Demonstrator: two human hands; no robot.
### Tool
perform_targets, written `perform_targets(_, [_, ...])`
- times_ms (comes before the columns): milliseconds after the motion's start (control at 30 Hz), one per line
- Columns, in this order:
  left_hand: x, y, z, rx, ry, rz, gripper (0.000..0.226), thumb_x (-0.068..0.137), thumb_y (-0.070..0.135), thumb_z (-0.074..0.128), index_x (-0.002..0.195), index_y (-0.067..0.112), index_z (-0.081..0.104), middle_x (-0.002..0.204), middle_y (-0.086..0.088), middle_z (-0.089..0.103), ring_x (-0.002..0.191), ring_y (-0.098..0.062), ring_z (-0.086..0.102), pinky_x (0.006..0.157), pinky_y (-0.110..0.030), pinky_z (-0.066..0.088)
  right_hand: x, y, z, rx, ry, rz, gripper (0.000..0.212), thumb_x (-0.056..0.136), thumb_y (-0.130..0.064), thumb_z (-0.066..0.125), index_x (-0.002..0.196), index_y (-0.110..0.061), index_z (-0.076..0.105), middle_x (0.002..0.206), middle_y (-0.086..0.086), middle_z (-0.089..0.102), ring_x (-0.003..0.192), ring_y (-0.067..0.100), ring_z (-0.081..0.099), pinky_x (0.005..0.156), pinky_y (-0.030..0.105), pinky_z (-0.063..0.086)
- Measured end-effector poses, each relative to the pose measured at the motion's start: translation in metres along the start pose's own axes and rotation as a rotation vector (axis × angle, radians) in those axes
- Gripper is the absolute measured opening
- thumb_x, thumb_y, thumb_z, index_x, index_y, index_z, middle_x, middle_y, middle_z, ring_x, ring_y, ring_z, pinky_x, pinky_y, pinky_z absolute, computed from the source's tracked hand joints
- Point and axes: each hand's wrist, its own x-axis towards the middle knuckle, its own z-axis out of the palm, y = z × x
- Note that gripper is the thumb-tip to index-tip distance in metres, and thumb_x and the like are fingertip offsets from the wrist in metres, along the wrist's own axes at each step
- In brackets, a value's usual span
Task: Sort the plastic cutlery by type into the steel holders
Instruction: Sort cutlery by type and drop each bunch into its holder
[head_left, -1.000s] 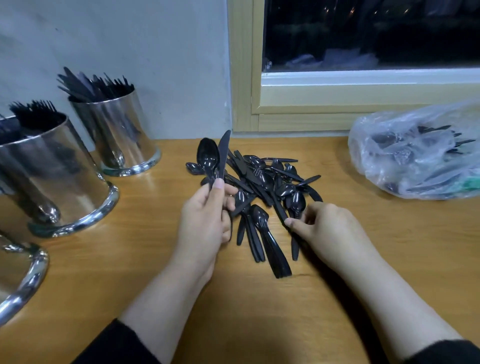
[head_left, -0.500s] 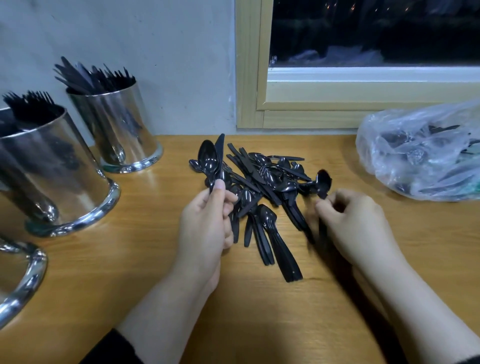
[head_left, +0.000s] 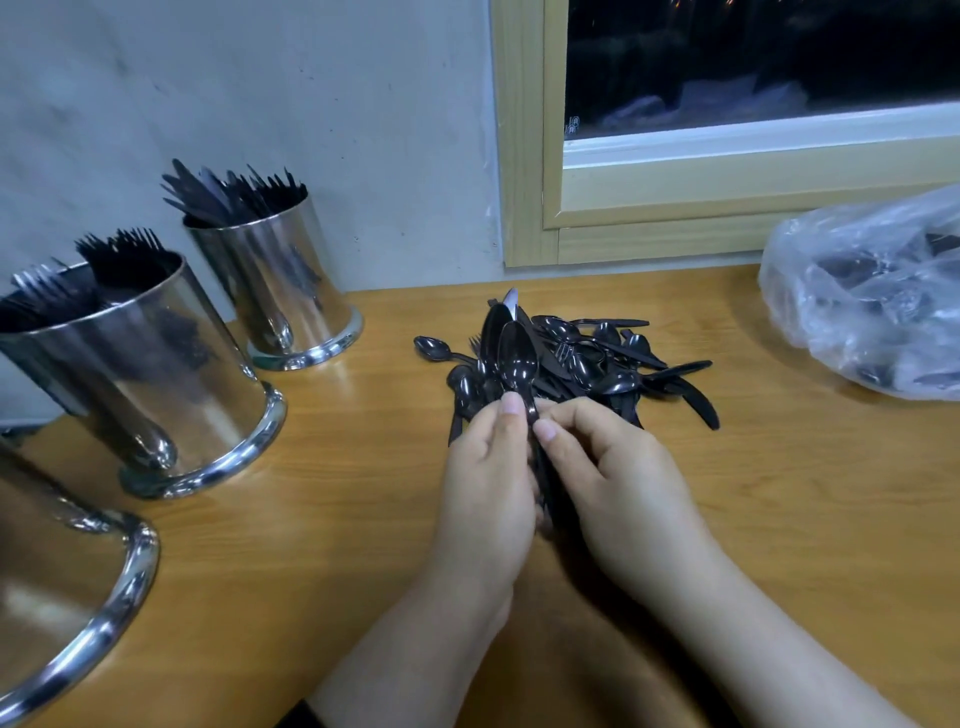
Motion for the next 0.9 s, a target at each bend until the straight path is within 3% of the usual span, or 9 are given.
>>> perform_targets(100, [0.002, -0.004, -0.001, 0.089, -0.015, 0.050, 0.040, 0.111, 0.034, 0.038, 0.096, 0.021, 0.073, 0.062, 0.010, 0.063, 0.056, -0.003, 0.057, 0.053, -0.019, 0.042, 0.000, -0.002, -0.002, 0.092, 0.010, -0.001, 0.018, 0.101, -0.023, 0.057, 0.091, -0.032, 0.068, 0.066, -0.019, 0.070, 0.057, -0.008, 0.062, 0.055, 0.005, 0.040])
perform_targets(200, [0.001, -0.008, -0.001, 0.203, -0.028, 0.138, 0.039, 0.109, 0.039, 0.039, 0.089, 0.028, 0.071, 0.078, 0.006, 0.071, 0.078, -0.011, 0.067, 0.071, -0.032, 0.048, 0.000, 0.001, -0.002, 0.086, 0.076, -0.036, 0.015, 0.098, -0.025, 0.062, 0.089, -0.031, 0.072, 0.076, -0.022, 0.071, 0.073, -0.005, 0.066, 0.061, 0.008, 0.042])
perform_targets(267, [-0.001, -0.007, 0.000, 0.243, -0.029, 0.169, 0.039, 0.110, 0.037, 0.039, 0.086, 0.027, 0.068, 0.068, 0.014, 0.063, 0.068, -0.004, 0.059, 0.065, -0.027, 0.044, 0.000, 0.003, -0.003, 0.085, 0.103, -0.040, 0.014, 0.097, -0.028, 0.063, 0.088, -0.032, 0.073, 0.078, -0.021, 0.071, 0.078, -0.001, 0.066, 0.064, 0.012, 0.044])
perform_targets(400, [-0.002, -0.004, 0.001, 0.293, -0.079, 0.213, 0.032, 0.108, 0.035, 0.040, 0.101, 0.026, 0.070, 0.066, 0.021, 0.061, 0.064, 0.003, 0.055, 0.061, -0.017, 0.042, 0.001, 0.005, -0.005, 0.076, 0.182, -0.091, 0.014, 0.092, -0.025, 0.069, 0.089, -0.035, 0.077, 0.086, -0.022, 0.072, 0.091, -0.004, 0.065, 0.075, 0.009, 0.044])
perform_targets(533, [-0.003, -0.001, 0.000, 0.364, -0.131, 0.214, 0.030, 0.109, 0.035, 0.039, 0.116, 0.030, 0.069, 0.085, 0.023, 0.069, 0.086, 0.006, 0.062, 0.079, -0.014, 0.047, 0.003, 0.005, -0.010, 0.204, 0.192, -0.011, 0.012, 0.088, -0.022, 0.074, 0.078, -0.027, 0.076, 0.083, -0.019, 0.073, 0.077, -0.004, 0.065, 0.066, 0.010, 0.044])
perform_targets(633, [-0.003, -0.004, -0.002, 0.392, -0.167, 0.207, 0.035, 0.108, 0.041, 0.038, 0.112, 0.027, 0.070, 0.107, 0.007, 0.072, 0.104, -0.004, 0.066, 0.094, -0.030, 0.053, 0.004, 0.006, -0.014, 0.224, 0.215, -0.014, 0.011, 0.086, -0.022, 0.076, 0.075, -0.024, 0.075, 0.074, -0.006, 0.071, 0.065, 0.006, 0.060, 0.059, 0.013, 0.043])
perform_targets(733, [-0.004, -0.005, -0.002, 0.330, -0.158, 0.197, 0.032, 0.109, 0.037, 0.039, 0.108, 0.029, 0.071, 0.097, 0.012, 0.075, 0.096, -0.001, 0.069, 0.085, -0.026, 0.054, 0.005, 0.005, -0.013, 0.194, 0.210, -0.035, 0.009, 0.086, -0.021, 0.076, 0.078, -0.025, 0.077, 0.079, -0.010, 0.072, 0.077, 0.008, 0.065, 0.065, 0.013, 0.045])
perform_targets(800, [-0.004, -0.005, -0.002, 0.297, -0.150, 0.188, 0.033, 0.109, 0.034, 0.041, 0.102, 0.027, 0.071, 0.076, 0.018, 0.069, 0.076, 0.002, 0.064, 0.070, -0.019, 0.048, 0.005, 0.005, -0.012, 0.172, 0.200, -0.050, 0.008, 0.088, -0.020, 0.074, 0.082, -0.025, 0.077, 0.082, -0.015, 0.071, 0.083, 0.006, 0.066, 0.068, 0.012, 0.045])
perform_targets(900, [-0.001, -0.008, -0.001, 0.189, -0.133, 0.164, 0.034, 0.109, 0.036, 0.043, 0.097, 0.025, 0.074, 0.080, 0.006, 0.071, 0.078, -0.013, 0.067, 0.074, -0.037, 0.055, 0.006, 0.006, -0.012, 0.145, 0.168, -0.091, 0.012, 0.091, -0.019, 0.071, 0.087, -0.027, 0.078, 0.083, -0.016, 0.070, 0.084, 0.003, 0.065, 0.070, 0.011, 0.043])
